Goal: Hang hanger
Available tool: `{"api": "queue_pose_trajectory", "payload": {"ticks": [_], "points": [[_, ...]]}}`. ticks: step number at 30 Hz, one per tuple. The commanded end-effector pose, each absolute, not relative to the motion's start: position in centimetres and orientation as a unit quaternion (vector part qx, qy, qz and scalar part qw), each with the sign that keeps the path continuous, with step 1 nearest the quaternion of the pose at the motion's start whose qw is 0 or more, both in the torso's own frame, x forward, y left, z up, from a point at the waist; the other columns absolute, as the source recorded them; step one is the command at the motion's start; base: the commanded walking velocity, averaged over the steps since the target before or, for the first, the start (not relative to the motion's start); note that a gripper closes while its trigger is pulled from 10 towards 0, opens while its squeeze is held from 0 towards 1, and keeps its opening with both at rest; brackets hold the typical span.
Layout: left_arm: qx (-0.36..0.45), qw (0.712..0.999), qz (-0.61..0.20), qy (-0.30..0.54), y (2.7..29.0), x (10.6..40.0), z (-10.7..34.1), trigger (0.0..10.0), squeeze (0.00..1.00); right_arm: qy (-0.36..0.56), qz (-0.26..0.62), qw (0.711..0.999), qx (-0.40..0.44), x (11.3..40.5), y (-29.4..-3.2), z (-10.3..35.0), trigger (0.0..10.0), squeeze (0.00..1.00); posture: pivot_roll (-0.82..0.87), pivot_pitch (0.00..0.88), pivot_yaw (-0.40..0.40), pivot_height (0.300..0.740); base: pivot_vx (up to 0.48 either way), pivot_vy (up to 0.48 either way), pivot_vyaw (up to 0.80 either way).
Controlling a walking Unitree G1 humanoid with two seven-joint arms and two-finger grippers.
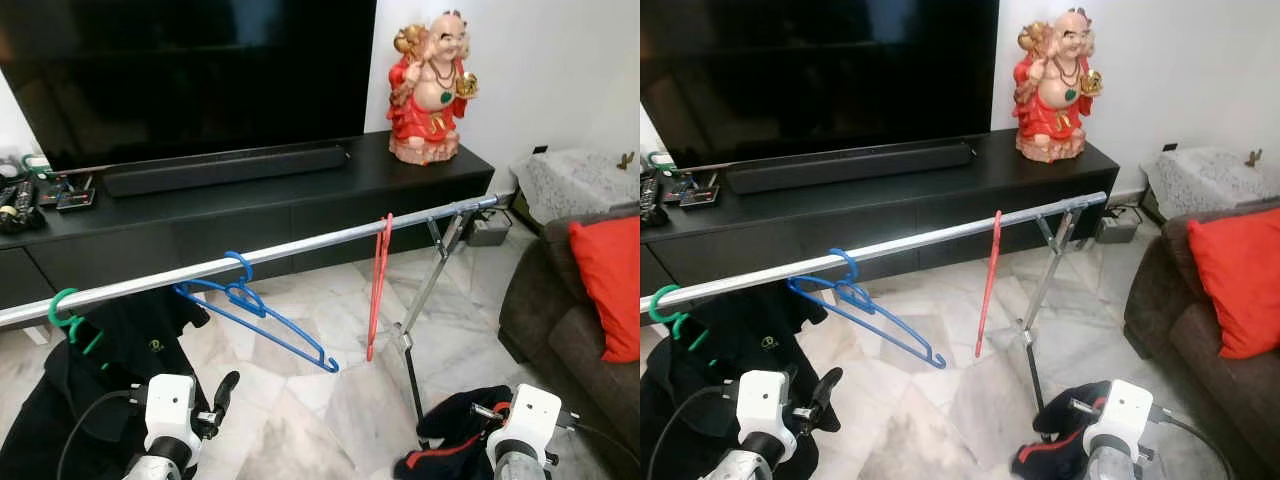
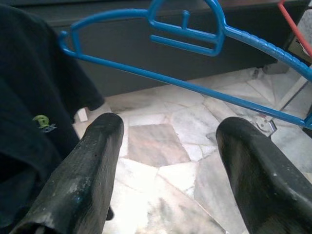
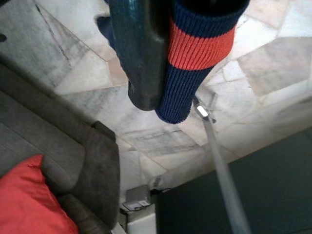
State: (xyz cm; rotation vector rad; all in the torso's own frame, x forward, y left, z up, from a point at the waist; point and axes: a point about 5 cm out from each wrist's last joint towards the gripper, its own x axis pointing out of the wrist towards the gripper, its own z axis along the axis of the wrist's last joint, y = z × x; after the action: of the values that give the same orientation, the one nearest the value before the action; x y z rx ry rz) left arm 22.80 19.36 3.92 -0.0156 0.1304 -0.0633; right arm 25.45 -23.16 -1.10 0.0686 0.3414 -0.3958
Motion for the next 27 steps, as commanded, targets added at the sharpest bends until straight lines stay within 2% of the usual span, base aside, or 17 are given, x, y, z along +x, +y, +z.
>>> {"api": "queue_pose_trajectory", "payload": {"ticks": [1,8,20,24,27], "points": [[-0.001,0.997,-0.033,0.068,19.45,22.72,3.93,10.0,0.00,0.160,-0.183,0.970,0.026,25.82,-22.78,-0.79,10.0,0.00,0.10,0.014,0.001,0.740,0.000,0.000,0.00],[0.002,0.997,-0.037,0.068,19.14,22.77,3.95,10.0,0.00,0.159,-0.173,0.972,0.019,25.87,-22.64,-0.74,10.0,0.00,0.10,0.014,0.001,0.740,0.000,-0.354,0.64],[0.003,0.997,-0.037,0.068,19.11,22.76,3.96,10.0,0.00,0.160,-0.165,0.973,0.012,26.08,-22.61,-0.61,10.0,0.00,0.10,0.016,0.000,0.740,0.000,-0.430,0.00],[0.003,0.997,-0.035,0.069,19.14,22.76,3.94,10.0,0.00,0.143,-0.153,0.978,0.007,26.35,-22.37,-0.22,10.0,0.00,0.10,0.016,0.000,0.740,0.000,-0.407,0.74],[0.006,0.997,-0.032,0.072,19.17,22.79,3.84,10.0,0.00,0.133,-0.149,0.980,0.023,26.49,-22.14,-0.03,10.0,0.00,0.10,0.016,-0.003,0.740,0.000,0.000,0.43]]}}
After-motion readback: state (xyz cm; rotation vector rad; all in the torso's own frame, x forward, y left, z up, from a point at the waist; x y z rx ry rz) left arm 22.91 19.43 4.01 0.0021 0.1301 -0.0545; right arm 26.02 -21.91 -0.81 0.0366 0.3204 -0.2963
